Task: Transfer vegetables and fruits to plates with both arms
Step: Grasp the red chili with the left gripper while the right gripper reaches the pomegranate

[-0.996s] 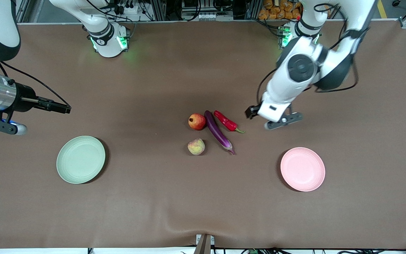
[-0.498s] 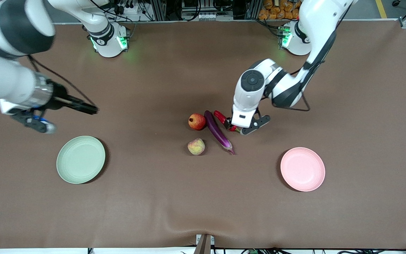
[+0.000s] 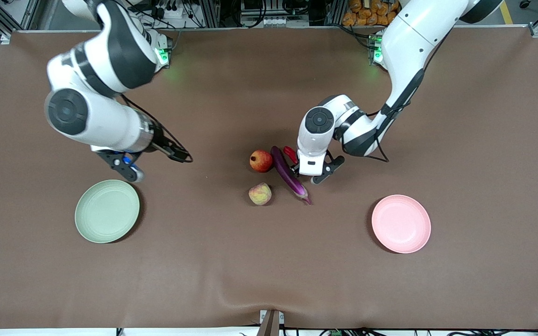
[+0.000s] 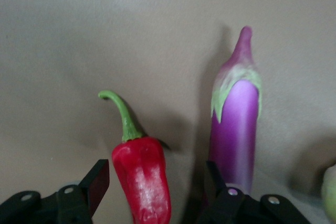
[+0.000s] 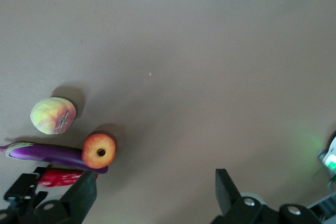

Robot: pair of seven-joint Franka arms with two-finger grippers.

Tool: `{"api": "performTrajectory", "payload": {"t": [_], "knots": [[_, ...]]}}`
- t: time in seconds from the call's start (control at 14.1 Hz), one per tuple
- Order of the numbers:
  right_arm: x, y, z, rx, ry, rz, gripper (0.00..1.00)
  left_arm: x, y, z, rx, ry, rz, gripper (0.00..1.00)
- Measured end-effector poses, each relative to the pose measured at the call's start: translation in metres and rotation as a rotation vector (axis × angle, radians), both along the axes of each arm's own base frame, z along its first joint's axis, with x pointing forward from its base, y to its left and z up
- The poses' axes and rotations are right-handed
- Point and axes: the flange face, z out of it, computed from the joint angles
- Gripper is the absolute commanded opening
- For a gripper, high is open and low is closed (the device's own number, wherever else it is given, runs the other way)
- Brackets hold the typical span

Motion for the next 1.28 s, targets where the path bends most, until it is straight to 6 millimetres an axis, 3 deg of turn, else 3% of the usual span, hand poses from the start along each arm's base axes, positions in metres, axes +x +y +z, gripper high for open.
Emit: {"api": "performTrajectory", "payload": {"t": [0.28,0.43,0.5,0.64,0.71,0.85,1.07,1.28], "knots": [[-0.001,0.012,-0.028,0.057,0.015,-0.053,1.0,-0.009,0.001,-0.008,0.014,0.017,0.004,0.77],[-0.01,0.031,-0.048,0.072,-0.02,-0.008,1.0,-0.011,0.001,-0.01,0.016,0.02,0.013,0.67],[-0.017,0.041,-0.061,0.082,-0.046,0.023,1.0,-0.012,0.001,-0.01,0.017,0.021,0.014,0.59],[-0.033,0.064,-0.084,0.096,-0.105,0.067,1.0,-0.013,0.001,-0.012,0.02,0.023,0.011,0.1],[-0.042,0.077,-0.094,0.103,-0.139,0.082,1.0,-0.016,-0.001,-0.012,0.023,0.022,0.003,0.0],[-0.057,0.1,-0.113,0.121,-0.226,0.095,1.0,-0.018,-0.003,-0.013,0.041,0.002,-0.023,0.0],[-0.068,0.11,-0.145,0.121,-0.269,0.104,1.0,-0.014,0.003,-0.004,0.081,-0.018,-0.04,0.0],[-0.074,0.127,-0.171,0.123,-0.299,0.124,1.0,0.004,0.022,0.031,0.139,-0.042,-0.082,0.0]]}}
